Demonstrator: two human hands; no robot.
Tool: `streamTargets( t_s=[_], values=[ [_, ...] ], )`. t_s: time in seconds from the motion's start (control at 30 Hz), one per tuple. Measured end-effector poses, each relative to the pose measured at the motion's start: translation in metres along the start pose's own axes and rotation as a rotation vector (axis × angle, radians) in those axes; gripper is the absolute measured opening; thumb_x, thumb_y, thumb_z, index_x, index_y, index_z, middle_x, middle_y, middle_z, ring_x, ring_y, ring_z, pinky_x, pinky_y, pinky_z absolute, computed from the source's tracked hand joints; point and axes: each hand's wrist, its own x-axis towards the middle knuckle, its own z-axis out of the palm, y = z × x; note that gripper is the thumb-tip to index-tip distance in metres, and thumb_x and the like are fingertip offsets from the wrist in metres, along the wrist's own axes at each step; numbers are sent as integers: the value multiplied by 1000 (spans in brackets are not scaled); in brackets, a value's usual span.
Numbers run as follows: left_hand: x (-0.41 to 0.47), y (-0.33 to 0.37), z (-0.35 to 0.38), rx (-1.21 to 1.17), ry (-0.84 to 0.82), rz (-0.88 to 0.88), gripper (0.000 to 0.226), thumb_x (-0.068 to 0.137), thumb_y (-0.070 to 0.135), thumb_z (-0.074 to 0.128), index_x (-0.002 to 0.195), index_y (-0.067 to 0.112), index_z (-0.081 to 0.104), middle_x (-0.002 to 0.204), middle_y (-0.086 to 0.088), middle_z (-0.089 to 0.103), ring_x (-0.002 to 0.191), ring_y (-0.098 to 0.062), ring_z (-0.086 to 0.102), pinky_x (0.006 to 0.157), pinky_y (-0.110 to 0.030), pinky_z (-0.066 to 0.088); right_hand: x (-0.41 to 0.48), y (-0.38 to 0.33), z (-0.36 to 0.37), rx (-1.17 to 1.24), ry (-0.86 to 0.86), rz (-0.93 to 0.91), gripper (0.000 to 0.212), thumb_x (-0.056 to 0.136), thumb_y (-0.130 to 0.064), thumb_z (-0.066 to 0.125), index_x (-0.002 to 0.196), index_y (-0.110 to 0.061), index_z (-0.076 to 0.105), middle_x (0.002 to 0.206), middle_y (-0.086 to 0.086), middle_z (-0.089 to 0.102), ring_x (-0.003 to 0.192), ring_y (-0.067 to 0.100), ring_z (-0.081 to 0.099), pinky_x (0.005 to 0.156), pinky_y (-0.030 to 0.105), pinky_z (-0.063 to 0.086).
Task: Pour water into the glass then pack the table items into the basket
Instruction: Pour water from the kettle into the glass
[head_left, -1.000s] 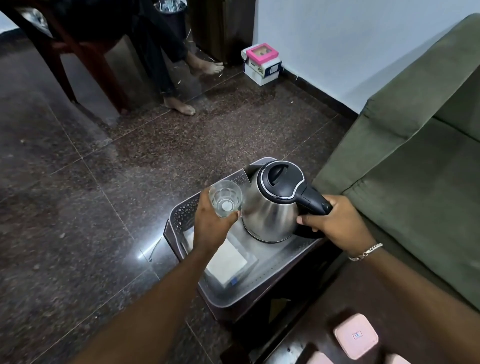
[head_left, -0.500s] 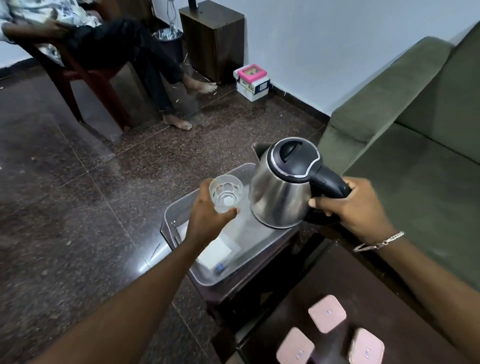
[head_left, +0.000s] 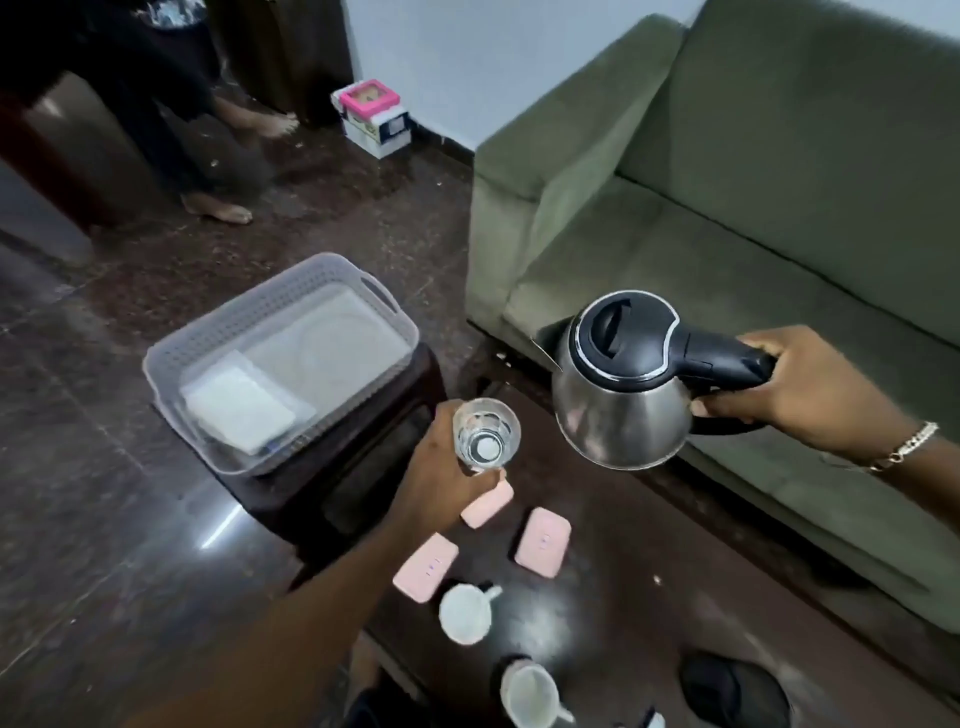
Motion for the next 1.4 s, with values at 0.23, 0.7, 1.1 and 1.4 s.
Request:
streamTargets(
  t_s=[0.23, 0.7, 1.1, 1.4],
  values=[
    [-67, -2, 136, -48, -211, -49, 85, 65, 22, 89, 130, 44, 39, 119, 18, 60, 110, 8, 58, 91, -3, 41, -61, 81, -56, -371, -115, 37, 24, 65, -19, 91, 80, -26, 74, 63, 3, 69, 52, 14, 58, 51, 31, 45],
    [-125, -15, 228, 43, -307, -118, 79, 69, 6, 82, 135, 27, 43, 124, 4, 61, 114, -19, 63, 99, -38, 52, -114, 141, -47, -539, -313, -83, 45, 63, -63, 86, 66, -25, 62, 54, -8, 58, 48, 7, 49, 46, 21, 36],
    [-119, -12, 241, 65, -347, -87, 80, 70, 6, 85, 137, 22, 45, 126, 0, 63, 114, -24, 65, 98, -43, 53, -132, 160, -22, -680, -292, -89, 60, 67, -76, 75, 65, -20, 53, 54, -1, 58, 53, 17, 55, 52, 40, 47],
    [-117, -13, 245, 79, -375, -84, 77, 68, 13, 84, 129, 40, 45, 112, 15, 70, 102, -10, 68, 90, -37, 57, -137, 150, -27, -795, -258, -95, 54, 70, -73, 74, 63, -27, 47, 49, -11, 47, 45, 0, 43, 42, 24, 30]
  ],
)
